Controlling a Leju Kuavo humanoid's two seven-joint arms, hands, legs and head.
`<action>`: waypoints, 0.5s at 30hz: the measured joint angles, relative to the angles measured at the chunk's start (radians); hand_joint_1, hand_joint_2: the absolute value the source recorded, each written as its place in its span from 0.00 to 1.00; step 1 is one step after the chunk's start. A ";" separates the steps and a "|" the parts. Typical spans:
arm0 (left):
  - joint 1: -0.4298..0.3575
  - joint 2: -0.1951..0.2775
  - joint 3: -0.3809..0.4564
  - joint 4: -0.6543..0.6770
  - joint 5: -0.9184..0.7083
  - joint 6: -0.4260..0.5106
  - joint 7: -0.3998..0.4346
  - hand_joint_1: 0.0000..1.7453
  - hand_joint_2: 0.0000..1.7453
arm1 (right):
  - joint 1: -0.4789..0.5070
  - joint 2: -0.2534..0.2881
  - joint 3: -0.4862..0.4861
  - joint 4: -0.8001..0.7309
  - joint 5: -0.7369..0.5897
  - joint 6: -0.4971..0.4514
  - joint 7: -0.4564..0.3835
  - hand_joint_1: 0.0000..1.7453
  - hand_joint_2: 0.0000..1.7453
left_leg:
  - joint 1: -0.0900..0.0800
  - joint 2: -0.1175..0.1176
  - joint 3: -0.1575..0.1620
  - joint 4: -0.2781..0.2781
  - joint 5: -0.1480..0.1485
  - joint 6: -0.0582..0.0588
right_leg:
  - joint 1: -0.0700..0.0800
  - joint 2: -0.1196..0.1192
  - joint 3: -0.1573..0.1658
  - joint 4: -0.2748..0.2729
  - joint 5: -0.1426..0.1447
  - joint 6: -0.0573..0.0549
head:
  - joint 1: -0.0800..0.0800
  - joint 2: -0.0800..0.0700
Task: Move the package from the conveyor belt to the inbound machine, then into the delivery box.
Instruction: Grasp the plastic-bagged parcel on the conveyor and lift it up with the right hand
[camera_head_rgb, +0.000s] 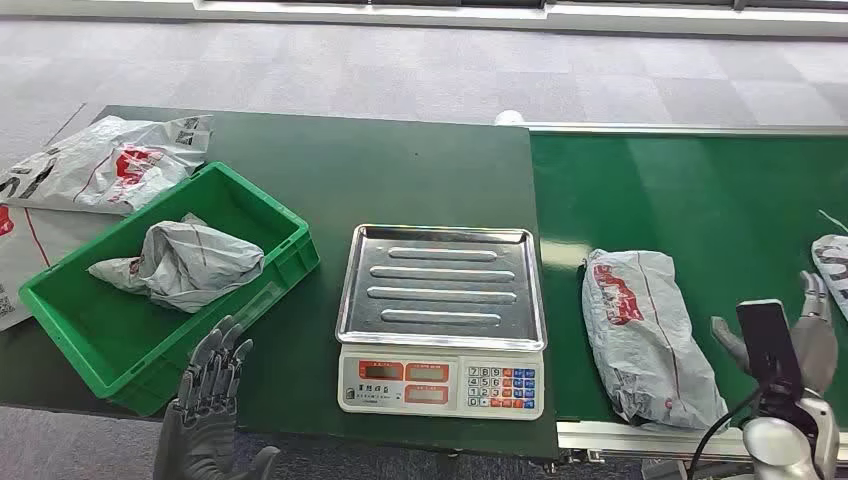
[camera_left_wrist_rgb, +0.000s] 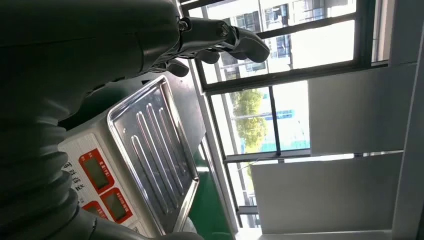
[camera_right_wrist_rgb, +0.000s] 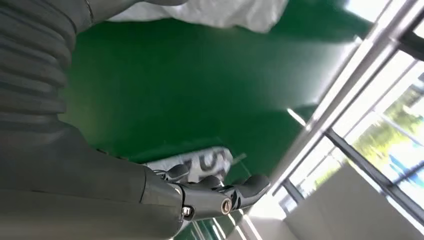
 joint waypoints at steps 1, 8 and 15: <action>-0.001 0.002 0.000 0.002 0.001 -0.001 -0.001 0.00 1.00 | -0.005 -0.007 0.010 0.011 0.013 0.044 0.029 0.00 1.00 | 0.000 0.000 0.000 0.000 0.000 0.000 | 0.000 0.000 0.000 0.000 0.000 0.000 | 0.000 0.000; -0.011 0.022 0.000 0.028 0.016 -0.005 -0.009 0.00 1.00 | -0.074 -0.058 0.154 0.192 0.107 0.292 0.200 0.00 1.00 | 0.000 0.000 0.000 0.000 0.001 0.001 | 0.000 -0.001 0.000 0.000 0.000 0.000 | 0.000 0.000; -0.012 0.028 0.000 0.036 0.016 -0.006 -0.010 0.00 1.00 | -0.109 -0.072 0.207 0.267 0.110 0.303 0.207 0.00 1.00 | 0.000 -0.001 0.000 0.000 0.001 0.001 | 0.000 -0.001 0.000 0.000 0.000 0.000 | 0.000 0.000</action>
